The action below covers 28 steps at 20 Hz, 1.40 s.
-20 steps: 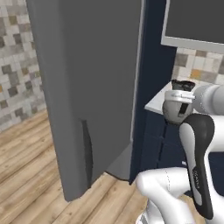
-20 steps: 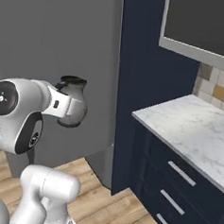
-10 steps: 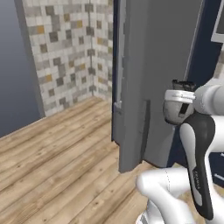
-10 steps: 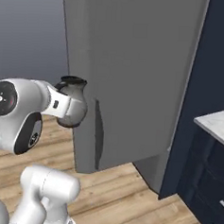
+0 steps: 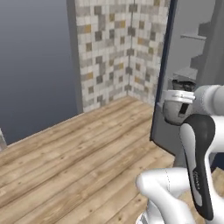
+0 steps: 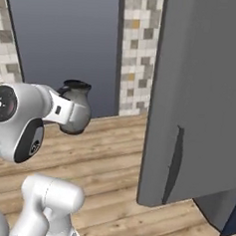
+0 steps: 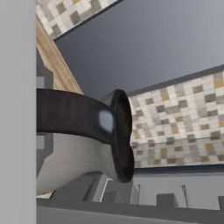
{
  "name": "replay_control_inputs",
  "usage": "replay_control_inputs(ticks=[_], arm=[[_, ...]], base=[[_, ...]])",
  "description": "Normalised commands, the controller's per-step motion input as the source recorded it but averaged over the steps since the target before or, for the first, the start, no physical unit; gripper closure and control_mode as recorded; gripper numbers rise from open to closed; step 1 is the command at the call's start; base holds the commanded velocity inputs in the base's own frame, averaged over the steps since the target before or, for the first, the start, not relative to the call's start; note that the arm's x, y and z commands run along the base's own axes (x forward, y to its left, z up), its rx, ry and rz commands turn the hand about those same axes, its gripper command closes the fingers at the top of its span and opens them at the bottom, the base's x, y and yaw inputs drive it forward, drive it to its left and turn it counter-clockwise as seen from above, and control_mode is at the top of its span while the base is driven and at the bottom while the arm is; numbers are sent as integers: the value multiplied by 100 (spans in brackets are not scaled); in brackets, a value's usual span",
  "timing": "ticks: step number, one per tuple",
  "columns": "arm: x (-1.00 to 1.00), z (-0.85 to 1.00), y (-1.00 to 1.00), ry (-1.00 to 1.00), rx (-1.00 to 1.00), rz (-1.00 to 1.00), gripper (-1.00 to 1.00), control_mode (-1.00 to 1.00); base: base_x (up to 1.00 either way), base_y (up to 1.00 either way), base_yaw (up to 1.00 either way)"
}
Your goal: Move the brussel sprout and kebabs from the second highest shelf to the top shelf to make space. Then, place the pitcher from the counter on the cleared second highest shelf.
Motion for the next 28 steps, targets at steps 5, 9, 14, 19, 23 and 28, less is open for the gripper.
replay_control_inputs(ticks=[5,9,14,19,23,28], arm=[[0,0,0,0,0,0,100,100],[0,0,0,0,0,0,100,100],[0,0,0,0,0,0,100,100],[0,0,0,0,0,0,100,100],[0,0,0,0,0,0,100,100],[0,0,0,0,0,0,100,100]], base=[[64,67,-1],[72,44,-19],[75,36,-34],[69,13,-46],[73,0,-48],[74,0,-48]])
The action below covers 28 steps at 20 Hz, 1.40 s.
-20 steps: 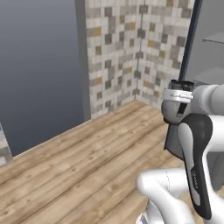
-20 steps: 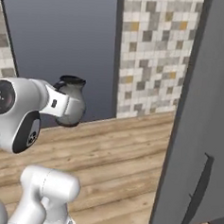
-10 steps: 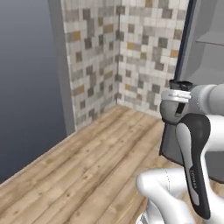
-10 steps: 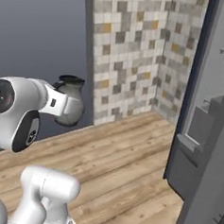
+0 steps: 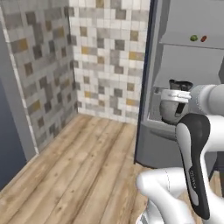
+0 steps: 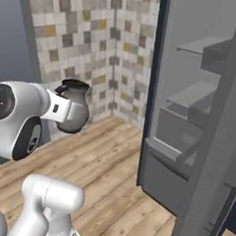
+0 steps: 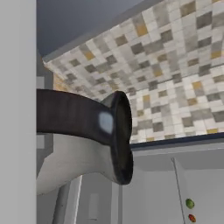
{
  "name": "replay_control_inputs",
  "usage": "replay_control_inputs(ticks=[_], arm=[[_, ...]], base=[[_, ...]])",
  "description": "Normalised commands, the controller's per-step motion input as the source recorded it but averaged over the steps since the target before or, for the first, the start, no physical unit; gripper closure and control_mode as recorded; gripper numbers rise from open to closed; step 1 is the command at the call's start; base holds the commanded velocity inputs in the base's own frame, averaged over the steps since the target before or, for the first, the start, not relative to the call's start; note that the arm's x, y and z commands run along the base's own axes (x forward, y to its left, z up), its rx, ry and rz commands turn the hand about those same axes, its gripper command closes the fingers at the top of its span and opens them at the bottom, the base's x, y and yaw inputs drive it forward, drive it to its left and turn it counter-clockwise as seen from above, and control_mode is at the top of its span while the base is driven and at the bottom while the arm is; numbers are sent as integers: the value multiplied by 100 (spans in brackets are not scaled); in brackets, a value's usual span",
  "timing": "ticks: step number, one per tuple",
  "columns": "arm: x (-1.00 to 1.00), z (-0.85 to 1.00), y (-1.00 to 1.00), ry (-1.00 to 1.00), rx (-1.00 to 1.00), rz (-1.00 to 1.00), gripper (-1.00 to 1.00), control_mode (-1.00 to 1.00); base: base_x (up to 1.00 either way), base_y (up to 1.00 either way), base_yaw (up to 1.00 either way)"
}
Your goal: Move the brussel sprout and kebabs from the second highest shelf to the top shelf to make space. Then, place the pitcher from the counter on the cleared second highest shelf.
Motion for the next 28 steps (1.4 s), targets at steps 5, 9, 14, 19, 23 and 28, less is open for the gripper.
replay_control_inputs(ticks=[5,9,14,19,23,28], arm=[[0,0,0,0,0,0,100,100],[0,0,0,0,0,0,100,100],[0,0,0,0,0,0,100,100],[0,0,0,0,0,0,100,100],[0,0,0,0,0,0,100,100],[0,0,0,0,0,0,100,100]], base=[[71,0,-47],[67,0,-47],[65,0,-48],[67,14,-44],[68,30,-31],[66,28,-16]])
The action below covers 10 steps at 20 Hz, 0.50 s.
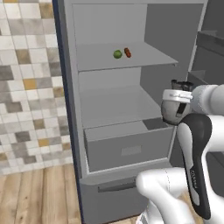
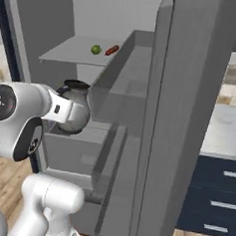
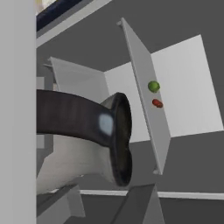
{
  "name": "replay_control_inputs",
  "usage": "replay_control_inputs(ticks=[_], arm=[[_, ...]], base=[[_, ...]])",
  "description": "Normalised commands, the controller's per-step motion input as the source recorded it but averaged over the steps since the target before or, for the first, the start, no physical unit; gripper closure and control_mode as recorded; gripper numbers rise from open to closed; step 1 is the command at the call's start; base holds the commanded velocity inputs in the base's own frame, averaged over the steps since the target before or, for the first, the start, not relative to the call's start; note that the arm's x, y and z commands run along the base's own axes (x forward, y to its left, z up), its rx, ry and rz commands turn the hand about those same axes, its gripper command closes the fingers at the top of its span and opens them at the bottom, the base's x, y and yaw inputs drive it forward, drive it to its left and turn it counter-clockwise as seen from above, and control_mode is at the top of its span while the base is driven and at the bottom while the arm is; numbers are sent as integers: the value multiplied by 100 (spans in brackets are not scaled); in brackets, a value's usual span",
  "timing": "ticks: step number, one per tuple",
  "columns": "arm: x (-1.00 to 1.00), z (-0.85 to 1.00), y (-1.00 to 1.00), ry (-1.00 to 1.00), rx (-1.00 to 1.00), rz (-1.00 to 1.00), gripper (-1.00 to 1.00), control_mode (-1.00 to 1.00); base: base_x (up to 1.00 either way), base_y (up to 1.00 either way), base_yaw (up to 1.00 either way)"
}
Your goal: Move the brussel sprout and kebabs from the second highest shelf to the top shelf to make space. Then, place the pitcher from the counter on the cleared second highest shelf.
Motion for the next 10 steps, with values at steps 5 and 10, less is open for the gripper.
replay_control_inputs(ticks=[5,10], arm=[[0,0,0,0,0,0,100,100],[0,0,0,0,0,0,100,100]], base=[[47,37,-3],[11,49,0]])
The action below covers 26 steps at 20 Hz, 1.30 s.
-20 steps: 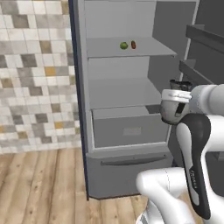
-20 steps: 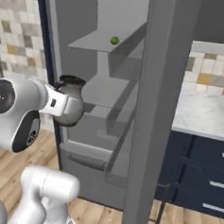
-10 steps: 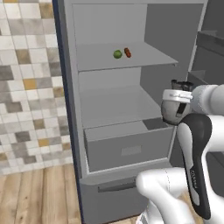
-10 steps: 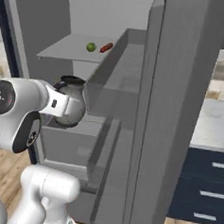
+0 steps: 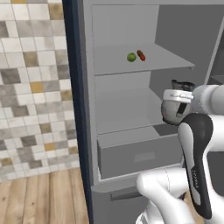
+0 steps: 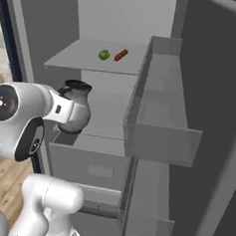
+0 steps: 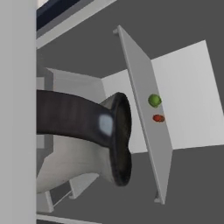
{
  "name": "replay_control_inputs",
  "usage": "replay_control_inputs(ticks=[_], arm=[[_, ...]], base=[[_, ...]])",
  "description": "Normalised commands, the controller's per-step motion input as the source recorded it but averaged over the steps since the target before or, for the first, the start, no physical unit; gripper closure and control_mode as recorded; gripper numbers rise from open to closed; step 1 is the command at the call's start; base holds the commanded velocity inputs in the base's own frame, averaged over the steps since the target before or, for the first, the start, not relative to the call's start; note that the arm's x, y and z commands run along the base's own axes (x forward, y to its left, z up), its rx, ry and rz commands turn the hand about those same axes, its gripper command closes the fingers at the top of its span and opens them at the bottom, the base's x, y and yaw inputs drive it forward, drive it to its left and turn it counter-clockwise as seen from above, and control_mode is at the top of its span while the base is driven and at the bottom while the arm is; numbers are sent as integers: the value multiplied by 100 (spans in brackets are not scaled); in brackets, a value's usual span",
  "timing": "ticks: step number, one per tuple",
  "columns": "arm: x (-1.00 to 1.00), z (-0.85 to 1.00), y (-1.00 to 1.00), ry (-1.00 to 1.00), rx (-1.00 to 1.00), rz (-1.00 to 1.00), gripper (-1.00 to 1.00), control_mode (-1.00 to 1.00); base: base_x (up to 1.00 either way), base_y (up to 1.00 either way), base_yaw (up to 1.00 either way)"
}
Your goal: Move the brussel sprout and kebabs from the second highest shelf to the top shelf to make space. Then, place the pitcher from the counter on the cleared second highest shelf.
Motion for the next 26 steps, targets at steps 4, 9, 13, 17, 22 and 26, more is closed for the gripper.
replay_control_inputs(ticks=[4,9,13,17,22,26], arm=[[0,0,0,0,0,0,100,100],[6,-9,1,0,-6,0,100,-100],[17,-16,0,0,-5,0,100,-100],[31,-13,0,0,-2,0,100,-100],[29,-24,0,-1,-2,0,100,-100],[23,-45,0,0,-2,0,100,-100]], base=[[8,39,0],[4,8,0],[0,0,0],[0,0,0],[0,0,0],[0,0,0]])
